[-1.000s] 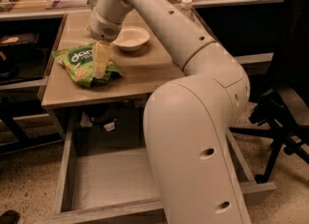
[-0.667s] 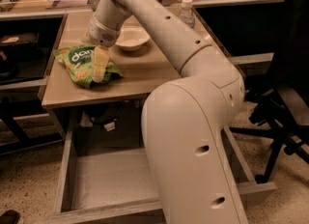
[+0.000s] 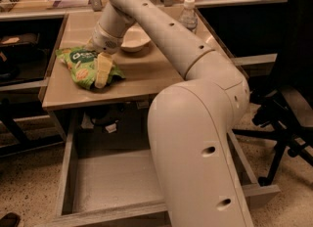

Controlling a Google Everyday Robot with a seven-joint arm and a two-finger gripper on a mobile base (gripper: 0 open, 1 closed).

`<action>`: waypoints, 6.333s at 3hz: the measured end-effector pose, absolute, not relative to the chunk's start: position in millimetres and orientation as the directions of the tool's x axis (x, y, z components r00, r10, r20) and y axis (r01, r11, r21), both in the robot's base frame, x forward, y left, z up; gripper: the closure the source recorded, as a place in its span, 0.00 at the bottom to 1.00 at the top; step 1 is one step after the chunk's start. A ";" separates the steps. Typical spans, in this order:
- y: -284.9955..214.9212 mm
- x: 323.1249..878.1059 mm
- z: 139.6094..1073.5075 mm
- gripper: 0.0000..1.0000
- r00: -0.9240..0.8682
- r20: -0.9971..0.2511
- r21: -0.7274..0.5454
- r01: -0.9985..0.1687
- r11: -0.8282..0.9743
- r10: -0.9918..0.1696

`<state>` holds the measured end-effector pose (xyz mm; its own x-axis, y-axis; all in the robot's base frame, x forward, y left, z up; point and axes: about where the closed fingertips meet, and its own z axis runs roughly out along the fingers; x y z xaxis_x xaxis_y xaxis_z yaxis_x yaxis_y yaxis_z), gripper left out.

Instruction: Place green rice chip bag into top drawer

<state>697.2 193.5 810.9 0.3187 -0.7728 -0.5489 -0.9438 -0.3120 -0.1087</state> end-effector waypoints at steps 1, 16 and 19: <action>193.7 697.2 810.6 0.42 0.319 -0.549 -0.108 -0.944 -0.312 -0.773; 98.1 435.6 869.8 1.00 0.028 -0.467 -0.145 -0.988 0.046 -0.884; 43.6 408.8 810.8 1.00 -0.104 -0.444 -0.173 -0.965 0.199 -0.890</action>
Offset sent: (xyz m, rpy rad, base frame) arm -0.0001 0.0002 -0.0004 -0.0001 0.0003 0.0002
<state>408.8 43.6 810.8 -0.1040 -0.8898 -0.4444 -0.9646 0.1992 -0.1731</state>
